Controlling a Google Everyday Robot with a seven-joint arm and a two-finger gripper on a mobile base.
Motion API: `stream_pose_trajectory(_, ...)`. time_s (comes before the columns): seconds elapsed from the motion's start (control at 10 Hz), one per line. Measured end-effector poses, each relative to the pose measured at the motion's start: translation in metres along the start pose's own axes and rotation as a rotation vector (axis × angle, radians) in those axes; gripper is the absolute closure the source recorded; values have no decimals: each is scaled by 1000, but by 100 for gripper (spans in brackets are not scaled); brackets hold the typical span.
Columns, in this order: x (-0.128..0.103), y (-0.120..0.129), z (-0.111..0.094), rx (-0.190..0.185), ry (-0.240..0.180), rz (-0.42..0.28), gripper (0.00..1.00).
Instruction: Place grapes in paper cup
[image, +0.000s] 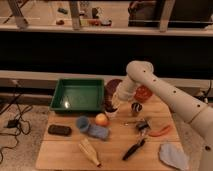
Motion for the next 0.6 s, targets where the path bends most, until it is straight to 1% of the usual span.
stream_pose_trajectory(0.1, 2, 0, 0, -3, 9, 4, 89)
stream_pose_trajectory(0.2, 2, 0, 1, -13, 17, 4, 79)
stream_pose_trajectory(0.3, 1, 0, 1, -14, 17, 2, 76)
stream_pose_trajectory(0.6, 3, 1, 0, -14, 18, 6, 76)
